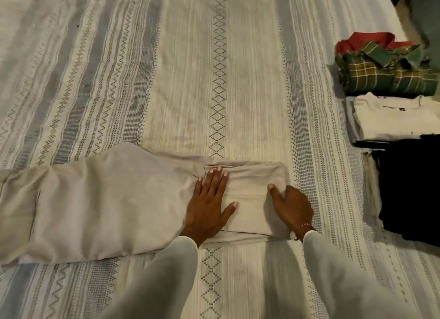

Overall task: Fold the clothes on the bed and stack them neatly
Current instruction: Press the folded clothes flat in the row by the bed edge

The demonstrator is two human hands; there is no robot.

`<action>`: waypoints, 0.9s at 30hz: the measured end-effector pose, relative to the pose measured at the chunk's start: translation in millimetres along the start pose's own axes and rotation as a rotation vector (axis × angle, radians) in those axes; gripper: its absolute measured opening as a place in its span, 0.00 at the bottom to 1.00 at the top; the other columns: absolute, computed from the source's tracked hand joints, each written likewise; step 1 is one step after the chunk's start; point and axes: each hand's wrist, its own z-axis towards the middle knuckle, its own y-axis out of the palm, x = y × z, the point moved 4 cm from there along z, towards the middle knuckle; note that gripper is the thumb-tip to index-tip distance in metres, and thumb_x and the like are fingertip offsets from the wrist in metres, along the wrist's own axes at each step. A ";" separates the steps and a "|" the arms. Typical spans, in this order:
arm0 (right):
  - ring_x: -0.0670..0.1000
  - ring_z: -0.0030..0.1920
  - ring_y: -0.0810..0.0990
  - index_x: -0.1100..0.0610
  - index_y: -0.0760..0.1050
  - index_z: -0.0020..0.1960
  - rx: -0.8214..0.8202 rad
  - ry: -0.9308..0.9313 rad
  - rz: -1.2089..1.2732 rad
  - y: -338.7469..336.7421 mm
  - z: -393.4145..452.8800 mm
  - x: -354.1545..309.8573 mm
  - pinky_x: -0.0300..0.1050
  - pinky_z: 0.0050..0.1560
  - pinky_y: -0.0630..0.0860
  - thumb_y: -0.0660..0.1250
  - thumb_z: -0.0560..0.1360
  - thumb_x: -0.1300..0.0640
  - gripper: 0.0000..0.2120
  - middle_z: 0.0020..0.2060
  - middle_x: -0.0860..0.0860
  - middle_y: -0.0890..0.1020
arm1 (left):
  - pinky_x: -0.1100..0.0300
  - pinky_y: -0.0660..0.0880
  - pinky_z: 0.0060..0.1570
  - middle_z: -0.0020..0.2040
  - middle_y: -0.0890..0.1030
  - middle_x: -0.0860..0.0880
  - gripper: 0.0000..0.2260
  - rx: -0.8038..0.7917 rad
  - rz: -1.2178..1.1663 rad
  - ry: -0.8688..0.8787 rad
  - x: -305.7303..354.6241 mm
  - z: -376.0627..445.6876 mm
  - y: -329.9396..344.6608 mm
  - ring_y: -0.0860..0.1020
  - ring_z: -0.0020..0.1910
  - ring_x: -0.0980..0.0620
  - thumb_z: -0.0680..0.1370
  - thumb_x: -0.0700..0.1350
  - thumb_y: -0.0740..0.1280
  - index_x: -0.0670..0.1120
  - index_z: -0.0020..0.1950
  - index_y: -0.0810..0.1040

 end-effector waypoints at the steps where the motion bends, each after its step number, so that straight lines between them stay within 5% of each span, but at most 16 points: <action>1: 0.60 0.46 0.81 0.58 0.75 0.51 0.009 -0.059 0.021 2.4 0.1 -5.3 0.49 0.43 0.74 0.58 0.79 0.33 0.27 0.44 0.56 0.82 | 0.41 0.50 0.78 0.83 0.40 0.47 0.39 -0.021 0.013 -0.012 -4.2 -1.3 1.7 0.39 0.81 0.47 0.81 0.69 0.51 0.47 0.83 0.43; 7: 0.59 0.37 0.77 0.53 0.64 0.46 0.061 -0.219 0.338 -9.6 -11.1 1.2 0.54 0.37 0.75 0.62 0.80 0.40 0.17 0.34 0.53 0.76 | 0.36 0.46 0.77 0.82 0.38 0.45 0.47 -0.054 0.039 -0.036 10.4 2.6 -0.2 0.37 0.81 0.43 0.76 0.76 0.51 0.46 0.83 0.42; 13: 0.53 0.36 0.77 0.52 0.68 0.48 0.141 -0.189 0.461 -55.3 2.6 41.6 0.46 0.34 0.67 0.68 0.79 0.44 0.14 0.35 0.52 0.78 | 0.36 0.40 0.77 0.82 0.37 0.45 0.44 -0.074 0.040 0.022 64.3 15.5 8.5 0.35 0.81 0.45 0.77 0.75 0.47 0.49 0.83 0.41; 21: 0.56 0.45 0.82 0.59 0.79 0.53 0.238 -0.079 0.450 -147.7 34.9 122.3 0.46 0.43 0.74 0.70 0.77 0.44 0.17 0.42 0.52 0.83 | 0.48 0.46 0.80 0.83 0.47 0.41 0.34 -0.001 -0.209 0.062 153.4 44.4 26.1 0.42 0.82 0.44 0.84 0.63 0.48 0.41 0.82 0.53; 27: 0.52 0.39 0.81 0.55 0.78 0.51 0.197 -0.236 0.429 -171.7 16.9 83.7 0.45 0.38 0.73 0.71 0.78 0.48 0.10 0.35 0.49 0.81 | 0.52 0.41 0.79 0.82 0.48 0.41 0.36 -0.024 -0.133 0.057 150.1 47.8 35.6 0.45 0.82 0.45 0.82 0.63 0.47 0.40 0.82 0.50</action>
